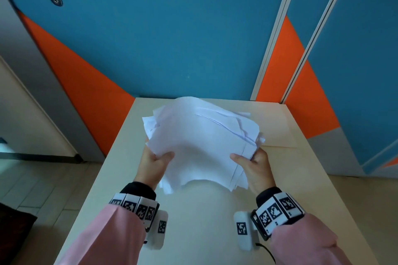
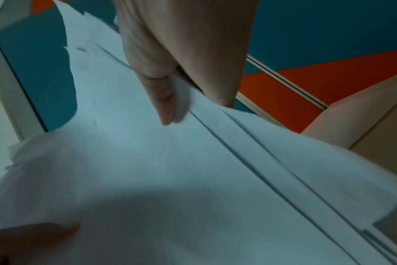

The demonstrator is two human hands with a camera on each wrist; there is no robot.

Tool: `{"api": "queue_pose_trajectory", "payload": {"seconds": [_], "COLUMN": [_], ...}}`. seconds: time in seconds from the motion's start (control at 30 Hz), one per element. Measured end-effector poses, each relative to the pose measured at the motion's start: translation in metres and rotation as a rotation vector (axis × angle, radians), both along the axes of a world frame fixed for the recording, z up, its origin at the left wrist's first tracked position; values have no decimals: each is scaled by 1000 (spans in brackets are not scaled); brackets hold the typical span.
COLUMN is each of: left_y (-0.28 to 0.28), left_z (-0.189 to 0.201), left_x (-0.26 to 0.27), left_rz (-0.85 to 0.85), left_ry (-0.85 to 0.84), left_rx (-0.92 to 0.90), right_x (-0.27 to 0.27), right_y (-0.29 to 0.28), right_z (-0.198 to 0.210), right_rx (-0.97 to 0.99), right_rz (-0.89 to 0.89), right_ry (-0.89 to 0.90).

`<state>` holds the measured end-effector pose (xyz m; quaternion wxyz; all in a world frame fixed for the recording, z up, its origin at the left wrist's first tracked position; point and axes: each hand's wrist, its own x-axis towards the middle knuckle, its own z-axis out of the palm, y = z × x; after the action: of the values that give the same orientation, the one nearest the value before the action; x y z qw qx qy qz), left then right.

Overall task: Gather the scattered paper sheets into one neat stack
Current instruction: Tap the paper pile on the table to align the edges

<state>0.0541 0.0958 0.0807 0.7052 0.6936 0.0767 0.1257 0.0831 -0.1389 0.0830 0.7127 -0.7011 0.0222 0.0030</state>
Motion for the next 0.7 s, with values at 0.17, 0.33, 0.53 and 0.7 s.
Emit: {"api": "queue_pose_trajectory", "payload": {"seconds": [0.17,0.33,0.53,0.7], "left_y": [6,1,3,7], "left_z": [6,26,30,31], "left_x": [-4,-5,-2,0], "left_rz": [37,129,197,261], "left_ry": [-56,-262,-427,-487], "left_rx": [-3,128,327,622], "right_x": [-5,-7,1,6], "right_y": [0,10,30,26], "right_z": [19,60,75,69], "right_rx": [152,173,100,23], "right_rz": [4,-127,-345,-392], "right_ry": [-62,-266,-297,-307]}}
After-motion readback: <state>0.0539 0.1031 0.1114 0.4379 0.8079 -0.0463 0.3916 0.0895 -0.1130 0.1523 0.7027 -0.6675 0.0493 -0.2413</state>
